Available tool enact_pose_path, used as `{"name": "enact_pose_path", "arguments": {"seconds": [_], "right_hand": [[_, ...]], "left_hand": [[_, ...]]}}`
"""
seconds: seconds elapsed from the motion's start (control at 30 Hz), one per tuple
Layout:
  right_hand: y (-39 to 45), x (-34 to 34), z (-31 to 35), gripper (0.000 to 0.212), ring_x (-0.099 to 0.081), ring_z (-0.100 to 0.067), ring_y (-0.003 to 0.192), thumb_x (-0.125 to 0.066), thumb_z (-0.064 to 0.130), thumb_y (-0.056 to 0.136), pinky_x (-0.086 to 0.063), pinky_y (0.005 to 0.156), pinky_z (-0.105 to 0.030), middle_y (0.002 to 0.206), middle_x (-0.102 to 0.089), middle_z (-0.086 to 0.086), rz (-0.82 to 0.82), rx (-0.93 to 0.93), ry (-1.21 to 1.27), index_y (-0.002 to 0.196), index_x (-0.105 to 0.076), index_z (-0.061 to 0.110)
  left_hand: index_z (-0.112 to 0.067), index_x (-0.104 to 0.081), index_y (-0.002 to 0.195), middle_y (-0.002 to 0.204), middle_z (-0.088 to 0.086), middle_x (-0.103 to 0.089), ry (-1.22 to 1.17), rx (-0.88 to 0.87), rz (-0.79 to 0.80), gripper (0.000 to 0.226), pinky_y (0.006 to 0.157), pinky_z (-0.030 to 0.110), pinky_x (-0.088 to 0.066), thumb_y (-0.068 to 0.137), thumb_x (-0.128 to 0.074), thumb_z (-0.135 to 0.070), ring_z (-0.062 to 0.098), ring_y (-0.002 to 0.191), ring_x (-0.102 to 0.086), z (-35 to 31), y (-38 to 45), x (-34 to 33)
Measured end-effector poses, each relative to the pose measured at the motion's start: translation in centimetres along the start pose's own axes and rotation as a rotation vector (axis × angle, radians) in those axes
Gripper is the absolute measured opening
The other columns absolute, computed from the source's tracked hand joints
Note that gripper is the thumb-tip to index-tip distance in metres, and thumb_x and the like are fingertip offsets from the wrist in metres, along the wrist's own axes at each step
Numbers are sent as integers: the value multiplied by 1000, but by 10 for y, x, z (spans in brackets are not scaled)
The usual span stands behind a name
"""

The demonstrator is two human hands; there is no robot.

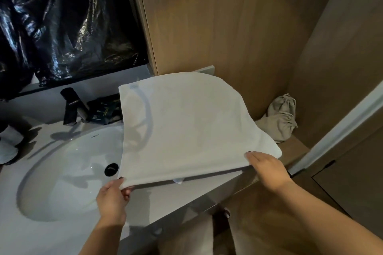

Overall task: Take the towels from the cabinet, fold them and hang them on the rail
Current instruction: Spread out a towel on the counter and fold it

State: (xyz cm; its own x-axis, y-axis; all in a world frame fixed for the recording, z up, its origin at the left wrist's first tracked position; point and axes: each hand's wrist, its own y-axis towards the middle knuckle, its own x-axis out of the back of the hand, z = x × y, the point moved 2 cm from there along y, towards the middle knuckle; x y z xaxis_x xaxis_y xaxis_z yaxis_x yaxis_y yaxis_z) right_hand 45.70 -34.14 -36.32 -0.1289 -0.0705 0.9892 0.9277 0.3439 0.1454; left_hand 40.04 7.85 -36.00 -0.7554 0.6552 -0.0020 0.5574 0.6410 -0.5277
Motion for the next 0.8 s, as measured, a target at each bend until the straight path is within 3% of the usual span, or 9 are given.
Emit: {"name": "enact_pose_path", "arguments": {"seconds": [0.13, 0.2, 0.27, 0.37, 0.43, 0.5, 0.57, 0.67, 0.8], "right_hand": [[-2, 11, -45, 62, -74, -28, 73, -88, -9, 33, -60, 60, -39, 85, -76, -7, -6, -2, -29, 91, -77, 11], [-4, 12, -65, 56, -73, -30, 73, -82, -14, 41, -61, 60, -41, 83, -75, -9, 22, -34, -18, 90, -76, 10], [-4, 14, -79, 53, -72, -30, 82, -77, -15, 52, -61, 67, -41, 91, -75, -9, 46, -59, -22, 97, -75, 12], [0, 13, -99, 53, -63, -27, 110, -64, -9, 76, -54, 87, -38, 120, -67, -6, 78, -102, 30, 123, -65, 15], [2, 14, -111, 47, -59, -24, 111, -57, -3, 85, -51, 83, -34, 125, -62, -4, 92, -149, 104, 126, -60, 20], [4, 17, -117, 41, -60, -22, 106, -58, 2, 88, -51, 77, -32, 120, -62, -1, 56, -168, 180, 124, -60, 23], [9, 20, -124, 41, -61, -22, 102, -62, 2, 87, -54, 77, -34, 117, -63, -2, 21, -197, 267, 124, -61, 21], [21, 29, -126, 36, -61, -24, 97, -64, 1, 87, -51, 75, -36, 111, -62, -4, -30, -258, 357, 118, -61, 17], [39, 45, -126, 20, -58, -22, 91, -59, 6, 93, -46, 73, -35, 99, -59, -1, -151, -280, 442, 110, -62, 16]], "left_hand": [[-3, -59, 106, 83, 19, -58, -171, 31, -76, 18, 39, 15, -37, 89, -54, -4, 10, 41, -46, 9, -12, -8], [-6, -60, 108, 83, 16, -55, -228, 16, -98, 21, 37, 13, -33, 88, -53, -3, 6, 36, -44, 12, -18, -13], [-11, -62, 117, 78, 11, -56, -250, -10, -100, 30, 37, 12, -31, 89, -52, -3, 5, 34, -42, 13, -22, -15], [-13, -63, 120, 75, 10, -56, -165, -99, 0, 34, 38, 15, -35, 91, -49, 1, 9, 38, -43, 10, -35, -15], [-13, -66, 116, 83, 10, -62, -53, -171, 62, 31, 46, 17, -47, 95, -48, 1, 12, 49, -54, 5, -45, -11], [-11, -66, 117, 105, 8, -67, 74, -230, 118, 26, 71, 26, -59, 101, -47, -4, 18, 75, -67, -2, -51, -5], [-8, -68, 115, 116, 10, -66, 219, -252, 181, 23, 89, 36, -54, 102, -49, -9, 26, 92, -67, -13, -56, 2], [-8, -71, 112, 112, 10, -68, 366, -295, 224, 22, 85, 31, -51, 101, -53, -13, 27, 93, -67, -32, -67, 8], [-7, -73, 103, 107, 9, -72, 219, -353, 189, 17, 82, 28, -55, 97, -59, -11, 24, 89, -65, -58, -66, -1]]}}
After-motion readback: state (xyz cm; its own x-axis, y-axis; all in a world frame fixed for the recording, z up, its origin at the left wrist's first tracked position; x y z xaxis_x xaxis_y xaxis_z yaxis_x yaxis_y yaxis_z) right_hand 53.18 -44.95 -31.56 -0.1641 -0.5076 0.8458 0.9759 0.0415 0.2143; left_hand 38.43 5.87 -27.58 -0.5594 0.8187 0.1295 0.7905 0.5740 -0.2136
